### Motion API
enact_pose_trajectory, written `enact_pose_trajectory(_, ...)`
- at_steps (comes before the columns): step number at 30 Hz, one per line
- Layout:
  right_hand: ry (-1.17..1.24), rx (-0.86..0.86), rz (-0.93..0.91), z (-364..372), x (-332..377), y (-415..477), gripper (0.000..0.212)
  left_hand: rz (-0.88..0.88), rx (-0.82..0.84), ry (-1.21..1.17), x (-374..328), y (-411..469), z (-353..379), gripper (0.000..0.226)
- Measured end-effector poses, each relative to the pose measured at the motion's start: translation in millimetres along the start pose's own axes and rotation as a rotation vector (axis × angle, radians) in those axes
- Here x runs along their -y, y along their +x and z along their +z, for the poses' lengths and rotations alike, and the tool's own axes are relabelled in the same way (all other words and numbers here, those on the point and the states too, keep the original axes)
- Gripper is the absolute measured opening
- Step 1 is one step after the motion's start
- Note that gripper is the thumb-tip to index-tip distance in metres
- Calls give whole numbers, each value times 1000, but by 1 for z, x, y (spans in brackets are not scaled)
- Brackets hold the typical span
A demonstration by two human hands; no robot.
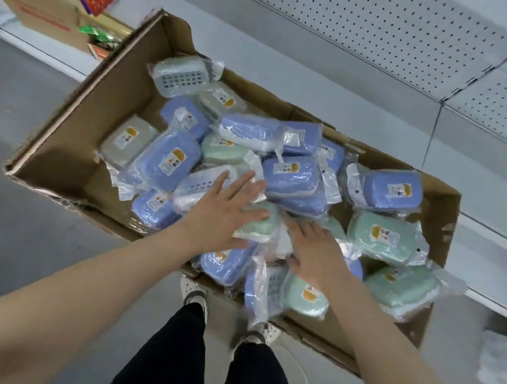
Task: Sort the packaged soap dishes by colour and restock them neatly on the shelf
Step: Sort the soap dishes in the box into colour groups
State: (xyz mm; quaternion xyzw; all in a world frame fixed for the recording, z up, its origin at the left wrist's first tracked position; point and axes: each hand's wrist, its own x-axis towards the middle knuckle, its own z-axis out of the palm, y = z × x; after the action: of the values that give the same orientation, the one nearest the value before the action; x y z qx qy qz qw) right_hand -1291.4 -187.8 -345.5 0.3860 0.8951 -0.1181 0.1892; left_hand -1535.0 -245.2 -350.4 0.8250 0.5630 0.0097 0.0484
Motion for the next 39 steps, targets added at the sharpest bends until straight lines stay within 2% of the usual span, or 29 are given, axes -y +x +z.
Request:
enact_pose_trajectory(2, -86, -22, 7, 5, -6, -11, 81, -4, 54, 30, -4, 5, 5, 81)
enact_pose_trajectory(6, -111, -151, 34, 12, -27, -28, 73, -146, 29, 53, 1, 18, 4, 72)
enact_pose_trajectory(11, -36, -69, 75, 2, -26, -22, 64, -309, -40, 91, 5, 29, -2, 58)
enact_pose_trajectory(14, 16, -73, -50, 2, -9, -3, 60, -368, -105, 84, 13, 30, -3, 49)
enact_pose_trajectory(17, -23, -4, -184, 9, 10, 15, 71, -447, -102, 83, 22, 25, -2, 45)
enact_pose_trajectory(23, -76, 97, -252, 9, 20, 38, 84, -467, -95, 35, 25, 10, -1, 50)
enact_pose_trajectory(28, -89, -35, -299, -26, 8, 36, 80, -516, -97, -48, 24, 0, -10, 47)
enact_pose_trajectory(35, -135, -210, -108, -95, -23, 2, 82, -513, 43, -235, 13, 4, -28, 54)
enact_pose_trajectory(39, 136, -312, 80, -123, -45, -11, 79, -423, 24, -285, 2, 4, -34, 70)
